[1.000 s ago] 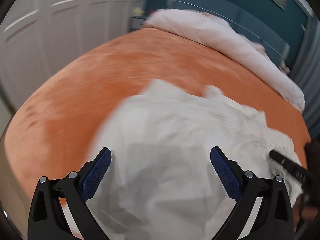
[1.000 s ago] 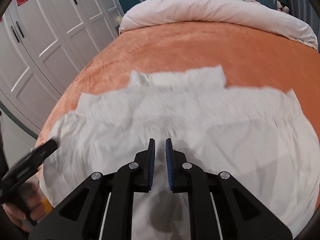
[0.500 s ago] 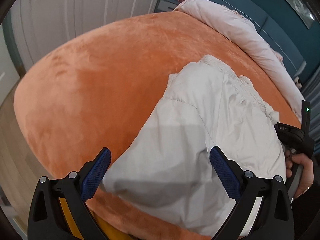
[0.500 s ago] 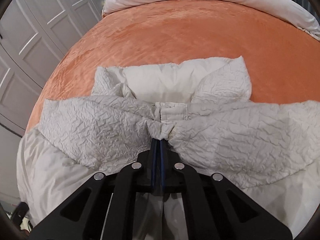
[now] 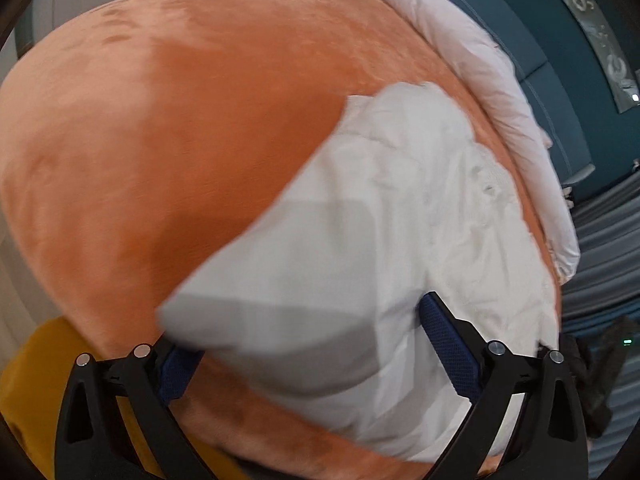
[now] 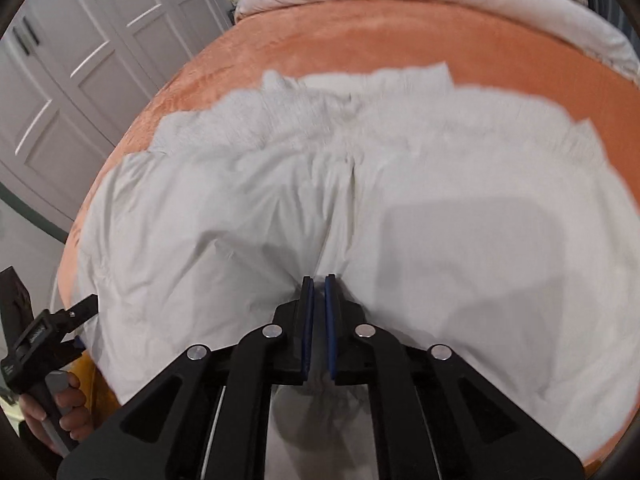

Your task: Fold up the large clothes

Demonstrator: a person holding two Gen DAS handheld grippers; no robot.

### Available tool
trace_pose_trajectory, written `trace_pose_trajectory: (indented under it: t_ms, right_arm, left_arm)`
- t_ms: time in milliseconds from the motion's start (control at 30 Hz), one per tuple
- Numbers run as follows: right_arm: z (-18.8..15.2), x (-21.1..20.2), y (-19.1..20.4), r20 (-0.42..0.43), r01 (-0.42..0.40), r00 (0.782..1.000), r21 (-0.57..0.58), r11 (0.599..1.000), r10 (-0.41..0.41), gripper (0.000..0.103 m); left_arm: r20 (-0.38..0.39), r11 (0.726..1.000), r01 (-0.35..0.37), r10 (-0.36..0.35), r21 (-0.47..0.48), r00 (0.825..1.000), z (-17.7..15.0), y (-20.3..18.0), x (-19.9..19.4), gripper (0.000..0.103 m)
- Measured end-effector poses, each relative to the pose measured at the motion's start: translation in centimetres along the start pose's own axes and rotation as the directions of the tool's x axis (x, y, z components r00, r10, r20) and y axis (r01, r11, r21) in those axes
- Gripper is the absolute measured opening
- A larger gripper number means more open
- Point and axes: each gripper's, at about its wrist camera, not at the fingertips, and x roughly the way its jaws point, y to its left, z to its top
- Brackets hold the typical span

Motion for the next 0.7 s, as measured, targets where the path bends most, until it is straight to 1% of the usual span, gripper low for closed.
trace_pose_trajectory:
  t_ms: [33, 67, 100, 133, 167, 200, 233, 267, 333, 400, 500, 533, 600, 700]
  right_arm:
    - [0.1, 0.5, -0.2, -0.001, -0.012, 1.0, 0.016, 1.0, 0.012, 0.003]
    - [0.3, 0.8, -0.4, 0.0, -0.019, 1.0, 0.033, 0.999, 0.019, 0.002]
    - [0.4, 1.1, -0.5, -0.001, -0.021, 1.0, 0.042, 0.999, 0.022, 0.002]
    - [0.6, 1.5, -0.5, -0.003, -0.018, 1.0, 0.043, 0.999, 0.018, 0.002]
    - [0.8, 1.8, -0.3, -0.003, -0.005, 1.0, 0.032, 0.999, 0.005, 0.002]
    - [0.9, 2.1, -0.1, -0.002, 0.006, 1.0, 0.021, 1.0, -0.006, 0.002]
    - [1.0, 2.4, 0.2, 0.0, 0.02, 1.0, 0.004, 1.0, -0.02, 0.002]
    - [1.0, 2.7, 0.3, 0.003, 0.03, 1.0, -0.008, 1.0, -0.03, 0.002]
    - [0.9, 2.8, 0.7, 0.014, 0.059, 0.998, -0.036, 0.998, -0.058, 0.002]
    - [1.0, 3.0, 0.7, 0.02, 0.07, 0.997, -0.042, 0.997, -0.07, 0.002]
    - [1.0, 2.1, 0.4, 0.017, 0.052, 0.999, -0.01, 0.999, -0.052, 0.002]
    - [1.0, 1.7, 0.2, 0.018, 0.043, 0.999, 0.006, 0.999, -0.044, 0.006]
    - [0.3, -0.3, -0.3, 0.049, -0.002, 0.999, 0.045, 0.999, 0.0, 0.006]
    - [-1.2, -2.9, -0.2, 0.086, -0.046, 0.995, 0.052, 0.998, 0.041, 0.006]
  left_arm:
    - [-0.004, 1.0, 0.004, -0.004, -0.01, 1.0, 0.1, -0.2, 0.0, 0.09]
    - [-0.01, 0.999, 0.032, -0.032, -0.016, 0.999, 0.1, -0.6, -0.1, 0.078]
    - [-0.019, 0.998, 0.062, -0.062, -0.012, 0.998, 0.1, -1.4, -0.2, 0.075]
    - [-0.011, 0.998, 0.056, -0.056, 0.009, 0.998, 0.2, -2.2, -0.5, 0.071]
    - [0.008, 0.998, 0.042, -0.042, 0.046, 0.999, 0.1, -3.3, -1.0, 0.063]
    - [0.032, 0.994, 0.033, -0.036, 0.108, 0.999, 0.1, -4.8, -1.8, 0.058]
    - [0.044, 0.988, 0.028, -0.035, 0.152, 0.998, 0.0, -5.9, -2.3, 0.045]
    - [0.058, 0.976, 0.018, -0.032, 0.217, 0.998, -0.2, -7.8, -3.1, 0.033]
    - [0.072, 0.959, 0.001, -0.022, 0.282, 0.997, -0.6, -10.2, -4.2, 0.024]
    - [0.086, 0.942, -0.009, -0.021, 0.334, 0.996, -1.1, -12.2, -5.1, 0.02]
    - [0.109, 0.915, -0.046, 0.002, 0.401, 0.994, -2.0, -14.8, -6.2, 0.014]
    - [0.118, 0.908, -0.052, 0.003, 0.417, 0.993, -2.3, -15.5, -6.6, 0.012]
    - [0.132, 0.891, -0.063, 0.003, 0.45, 0.991, -2.7, -16.7, -7.4, 0.011]
    - [0.147, 0.872, -0.072, 0.0, 0.484, 0.989, -2.9, -18.3, -7.9, 0.01]
